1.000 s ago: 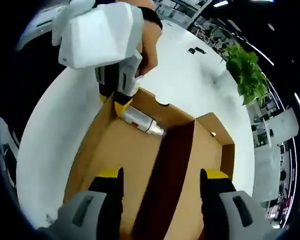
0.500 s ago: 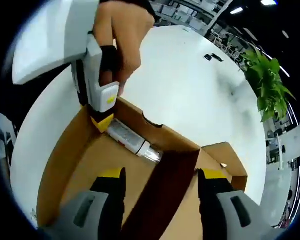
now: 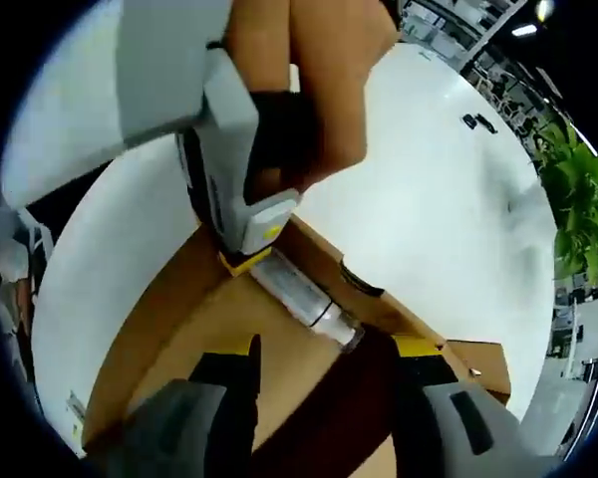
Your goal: Operate the shoe box by opening the lid, removing the specified soft item, and placing it in the target area until the item is outside and the box remains undamaged.
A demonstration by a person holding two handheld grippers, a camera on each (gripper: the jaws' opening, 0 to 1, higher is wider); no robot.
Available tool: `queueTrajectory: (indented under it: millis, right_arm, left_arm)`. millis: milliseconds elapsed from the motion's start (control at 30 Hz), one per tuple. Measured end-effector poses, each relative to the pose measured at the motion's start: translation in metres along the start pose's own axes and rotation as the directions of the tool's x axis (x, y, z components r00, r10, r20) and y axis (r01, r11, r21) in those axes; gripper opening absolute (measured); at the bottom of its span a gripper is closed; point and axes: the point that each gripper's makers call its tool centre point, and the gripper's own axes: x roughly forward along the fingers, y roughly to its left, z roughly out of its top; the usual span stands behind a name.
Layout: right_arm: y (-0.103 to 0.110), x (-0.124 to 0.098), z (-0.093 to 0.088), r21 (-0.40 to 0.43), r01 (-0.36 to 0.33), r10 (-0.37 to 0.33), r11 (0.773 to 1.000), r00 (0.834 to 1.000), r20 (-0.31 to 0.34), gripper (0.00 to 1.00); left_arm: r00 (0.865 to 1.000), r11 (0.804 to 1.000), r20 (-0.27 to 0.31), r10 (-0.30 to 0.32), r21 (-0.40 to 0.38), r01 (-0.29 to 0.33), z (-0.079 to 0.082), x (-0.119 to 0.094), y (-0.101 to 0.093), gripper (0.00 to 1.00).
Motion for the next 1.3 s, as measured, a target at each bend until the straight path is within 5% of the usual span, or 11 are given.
queueTrajectory:
  millis: [367, 433, 500, 633, 800, 867, 1000, 1167, 1233, 1300]
  right_arm:
    - [-0.003, 0.035, -0.016, 0.041, -0.097, 0.097, 0.994, 0.995, 0.003, 0.42]
    - [-0.002, 0.036, -0.026, 0.178, -0.082, 0.086, 0.981, 0.996, -0.016, 0.42]
    - [0.015, 0.032, -0.042, 0.234, -0.136, 0.155, 0.963, 0.986, -0.066, 0.41]
    - [0.012, 0.033, -0.046, 0.089, -0.137, 0.142, 0.987, 0.989, -0.051, 0.38]
    - [0.004, 0.030, -0.040, 0.105, -0.123, 0.128, 0.987, 0.991, -0.043, 0.41]
    - [-0.004, 0.026, -0.035, 0.024, -0.104, 0.104, 0.994, 0.994, -0.024, 0.40]
    - [-0.007, 0.034, -0.022, 0.037, -0.116, 0.116, 0.993, 0.993, 0.016, 0.40]
    - [-0.014, 0.033, -0.026, 0.023, -0.097, 0.098, 0.995, 0.995, -0.008, 0.28]
    - [-0.002, 0.032, -0.021, 0.071, -0.150, 0.148, 0.986, 0.989, 0.027, 0.26]
    - [0.008, 0.029, -0.028, 0.070, -0.178, 0.180, 0.982, 0.984, -0.013, 0.25]
  left_arm:
    - [1.000, 1.000, -0.002, -0.001, -0.003, 0.001, -0.001, 0.001, 0.001, 0.10]
    - [1.000, 1.000, -0.002, -0.001, -0.002, 0.001, -0.001, 0.001, 0.001, 0.10]
    - [1.000, 1.000, 0.001, -0.002, -0.002, 0.002, -0.001, 0.000, 0.001, 0.10]
    - [1.000, 1.000, -0.003, 0.000, -0.001, 0.000, -0.001, 0.000, 0.001, 0.10]
    - [1.000, 1.000, -0.009, 0.002, 0.002, -0.002, -0.002, 0.000, 0.000, 0.10]
    - [1.000, 1.000, -0.009, 0.002, 0.002, -0.002, -0.002, 0.000, 0.000, 0.10]
    - [1.000, 1.000, -0.009, 0.002, 0.002, -0.002, -0.002, 0.000, 0.000, 0.10]
    - [1.000, 1.000, -0.007, 0.003, 0.005, -0.003, -0.001, 0.000, 0.000, 0.11]
    - [1.000, 1.000, 0.001, -0.001, 0.004, 0.001, -0.001, -0.001, -0.001, 0.12]
    - [1.000, 1.000, 0.015, -0.008, -0.001, 0.008, 0.000, -0.001, -0.001, 0.12]
